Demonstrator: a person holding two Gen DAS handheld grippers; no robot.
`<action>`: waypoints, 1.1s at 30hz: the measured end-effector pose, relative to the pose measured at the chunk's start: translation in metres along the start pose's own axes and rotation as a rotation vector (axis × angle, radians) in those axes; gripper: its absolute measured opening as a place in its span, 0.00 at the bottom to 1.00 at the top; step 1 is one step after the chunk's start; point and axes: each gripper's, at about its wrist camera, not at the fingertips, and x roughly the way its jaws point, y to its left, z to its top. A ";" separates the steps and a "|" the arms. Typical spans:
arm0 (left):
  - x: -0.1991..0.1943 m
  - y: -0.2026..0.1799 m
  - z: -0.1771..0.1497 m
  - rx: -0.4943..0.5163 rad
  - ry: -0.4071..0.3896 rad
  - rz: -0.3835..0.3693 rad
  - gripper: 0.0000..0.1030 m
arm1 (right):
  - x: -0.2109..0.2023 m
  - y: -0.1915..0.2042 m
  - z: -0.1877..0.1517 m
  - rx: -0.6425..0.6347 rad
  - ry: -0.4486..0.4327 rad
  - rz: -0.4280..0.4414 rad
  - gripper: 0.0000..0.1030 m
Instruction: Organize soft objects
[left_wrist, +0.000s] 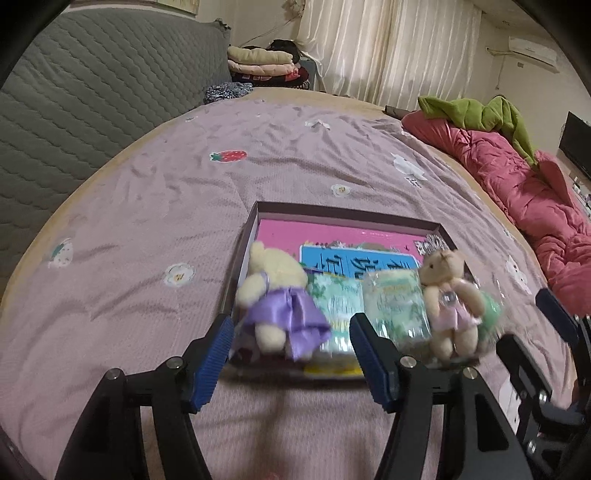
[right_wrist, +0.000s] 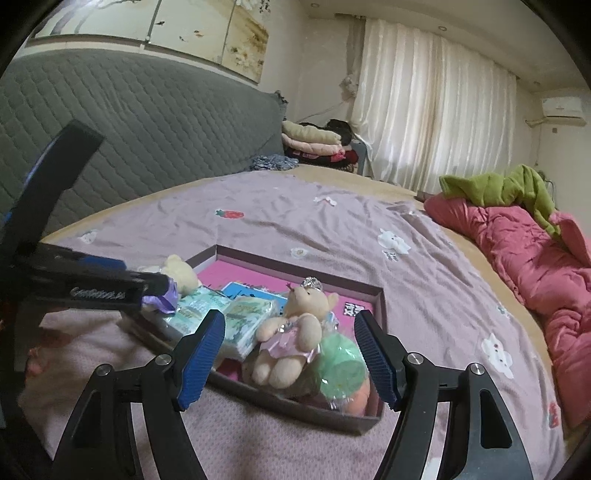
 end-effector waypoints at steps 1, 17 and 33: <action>-0.004 0.000 -0.005 -0.004 0.002 0.005 0.63 | -0.003 0.001 -0.001 0.004 0.004 -0.001 0.73; -0.043 -0.004 -0.074 0.000 0.003 0.046 0.64 | -0.044 0.022 -0.049 0.095 0.164 -0.058 0.73; -0.063 -0.008 -0.102 0.002 0.006 0.018 0.64 | -0.068 0.029 -0.060 0.124 0.187 -0.094 0.73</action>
